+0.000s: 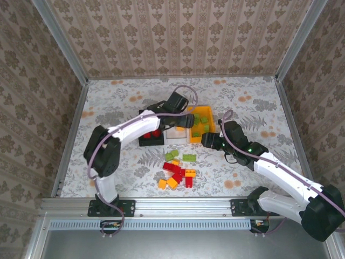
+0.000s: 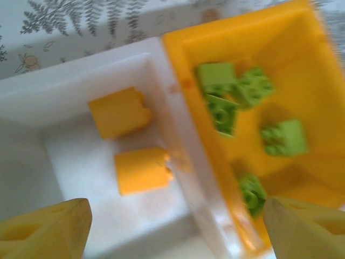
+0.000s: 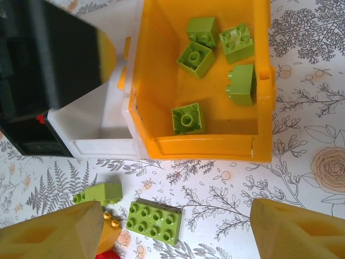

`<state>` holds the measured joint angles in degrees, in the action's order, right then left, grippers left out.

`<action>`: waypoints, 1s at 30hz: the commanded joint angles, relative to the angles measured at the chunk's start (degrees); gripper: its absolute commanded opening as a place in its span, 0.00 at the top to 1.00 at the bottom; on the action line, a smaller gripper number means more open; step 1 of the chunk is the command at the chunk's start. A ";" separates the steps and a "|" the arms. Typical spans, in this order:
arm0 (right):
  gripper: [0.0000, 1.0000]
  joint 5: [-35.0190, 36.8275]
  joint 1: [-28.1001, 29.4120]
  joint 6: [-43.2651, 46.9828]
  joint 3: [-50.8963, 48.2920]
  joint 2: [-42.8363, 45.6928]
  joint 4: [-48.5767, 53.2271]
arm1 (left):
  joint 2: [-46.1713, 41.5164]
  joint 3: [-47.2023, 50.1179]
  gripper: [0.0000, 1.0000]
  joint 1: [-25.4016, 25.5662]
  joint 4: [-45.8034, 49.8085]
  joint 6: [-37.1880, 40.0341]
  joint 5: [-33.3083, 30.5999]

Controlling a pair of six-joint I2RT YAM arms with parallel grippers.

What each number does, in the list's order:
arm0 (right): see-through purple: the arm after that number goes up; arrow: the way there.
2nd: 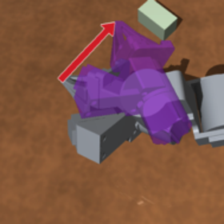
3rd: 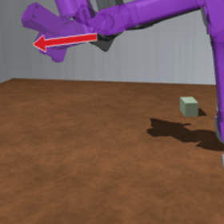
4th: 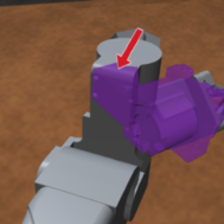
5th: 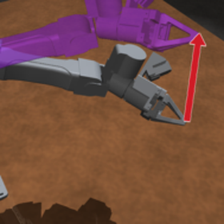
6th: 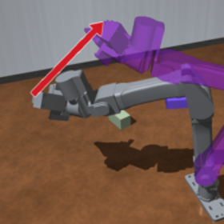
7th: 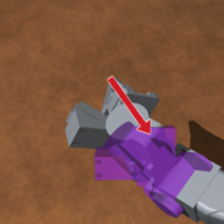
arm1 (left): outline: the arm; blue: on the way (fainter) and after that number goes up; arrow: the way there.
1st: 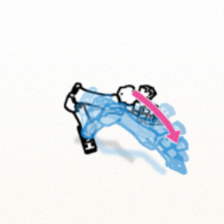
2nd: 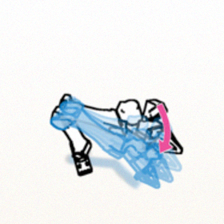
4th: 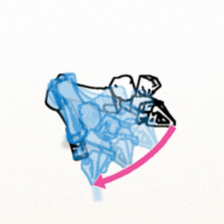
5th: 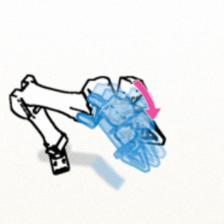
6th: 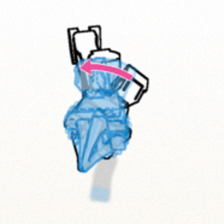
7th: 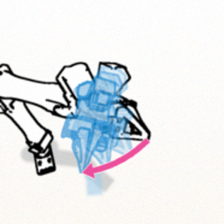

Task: Sort the legos into containers by color

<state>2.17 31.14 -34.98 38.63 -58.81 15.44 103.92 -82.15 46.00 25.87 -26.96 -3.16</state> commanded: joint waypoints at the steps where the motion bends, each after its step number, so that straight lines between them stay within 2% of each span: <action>1: 0.26 0.26 -0.28 -0.89 -1.00 0.45 0.31 | -9.04 5.22 0.11 3.96 2.06 0.78 0.19; 10: 0.26 -0.03 -0.37 -0.88 -1.87 0.18 -0.63 | -26.80 28.31 0.10 11.69 10.42 -4.80 0.85; 14: 0.26 0.11 -0.37 -1.05 -1.99 -0.15 -0.99 | -29.46 34.23 0.16 17.09 13.81 -9.04 0.35; 18: 0.26 -0.07 -0.37 -1.23 -2.00 -0.34 -1.20 | -33.00 39.49 0.21 19.50 13.22 -14.15 1.80; 24: 0.26 0.15 -0.37 -1.24 -1.89 0.16 -0.72 | -33.08 41.70 0.11 23.07 11.71 -16.63 2.01; 30: 0.26 0.71 -0.44 -0.90 -1.64 0.92 0.09 | -27.48 43.79 0.19 23.52 6.72 -17.97 3.37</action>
<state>2.17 31.11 -35.83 37.26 -58.96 15.18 74.41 -39.81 69.04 34.76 -42.83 -0.84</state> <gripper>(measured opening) 0.740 0.812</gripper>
